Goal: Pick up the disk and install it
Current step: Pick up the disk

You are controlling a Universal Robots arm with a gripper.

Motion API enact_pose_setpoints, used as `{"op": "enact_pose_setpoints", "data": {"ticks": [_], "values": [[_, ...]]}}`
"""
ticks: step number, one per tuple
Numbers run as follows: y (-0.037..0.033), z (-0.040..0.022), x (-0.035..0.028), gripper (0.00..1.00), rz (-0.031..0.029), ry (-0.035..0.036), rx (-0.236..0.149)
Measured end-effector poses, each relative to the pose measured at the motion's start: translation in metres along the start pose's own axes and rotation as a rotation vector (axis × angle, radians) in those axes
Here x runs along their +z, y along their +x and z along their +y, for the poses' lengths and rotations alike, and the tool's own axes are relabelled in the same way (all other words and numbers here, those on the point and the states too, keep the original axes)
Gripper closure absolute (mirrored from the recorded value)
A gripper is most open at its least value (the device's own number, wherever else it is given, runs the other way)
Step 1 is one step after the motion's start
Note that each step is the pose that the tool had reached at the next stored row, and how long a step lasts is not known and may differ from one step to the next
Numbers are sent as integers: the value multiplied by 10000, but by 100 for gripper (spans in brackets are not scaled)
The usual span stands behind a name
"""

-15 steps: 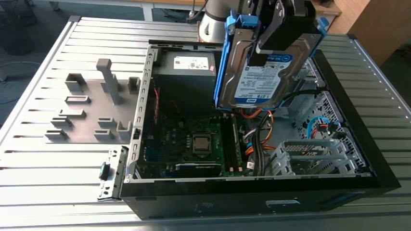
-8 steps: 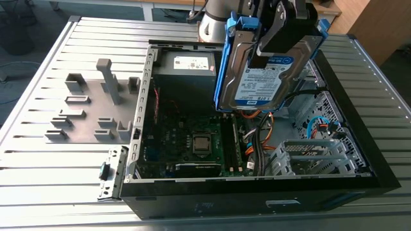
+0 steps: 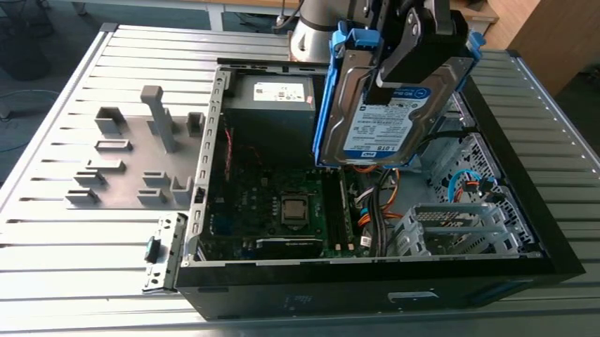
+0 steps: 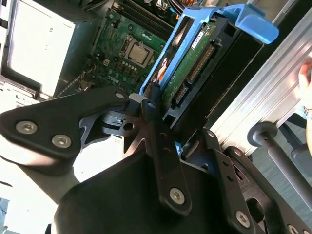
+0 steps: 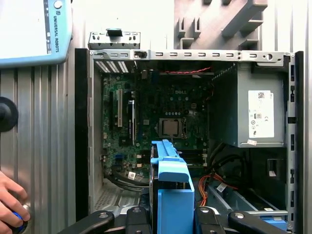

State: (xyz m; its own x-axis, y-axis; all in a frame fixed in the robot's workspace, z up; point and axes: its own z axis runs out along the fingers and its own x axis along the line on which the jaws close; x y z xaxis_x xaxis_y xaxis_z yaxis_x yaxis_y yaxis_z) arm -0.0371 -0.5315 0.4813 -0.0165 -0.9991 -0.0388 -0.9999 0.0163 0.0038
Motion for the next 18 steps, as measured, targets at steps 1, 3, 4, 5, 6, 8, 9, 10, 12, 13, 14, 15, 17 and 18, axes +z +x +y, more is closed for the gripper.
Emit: {"op": "enact_pose_setpoints", "data": {"ticks": [1, 3, 4, 5, 6, 8, 9, 10, 12, 13, 14, 15, 17, 18], "values": [[11, 0, 0, 64, -1, 0, 0], [33, 0, -1, 64, 0, -1, 1], [45, -1, -1, 64, 0, 0, 0], [60, -1, -1, 64, 0, 0, 1], [75, -1, -1, 64, -1, 0, 1], [108, -1, -1, 64, -1, 0, 0], [128, -2, -2, 64, -1, 0, 1], [146, -2, -2, 64, -1, 0, 1], [183, -3, -3, 64, 0, 0, 0], [201, -3, -2, 64, 0, 0, 0], [217, -3, -2, 64, -1, 0, 0], [231, -3, -1, 64, -1, 0, 0], [260, -4, 2, 64, -1, 0, 0], [274, -4, 3, 64, -1, 0, 0]]}}
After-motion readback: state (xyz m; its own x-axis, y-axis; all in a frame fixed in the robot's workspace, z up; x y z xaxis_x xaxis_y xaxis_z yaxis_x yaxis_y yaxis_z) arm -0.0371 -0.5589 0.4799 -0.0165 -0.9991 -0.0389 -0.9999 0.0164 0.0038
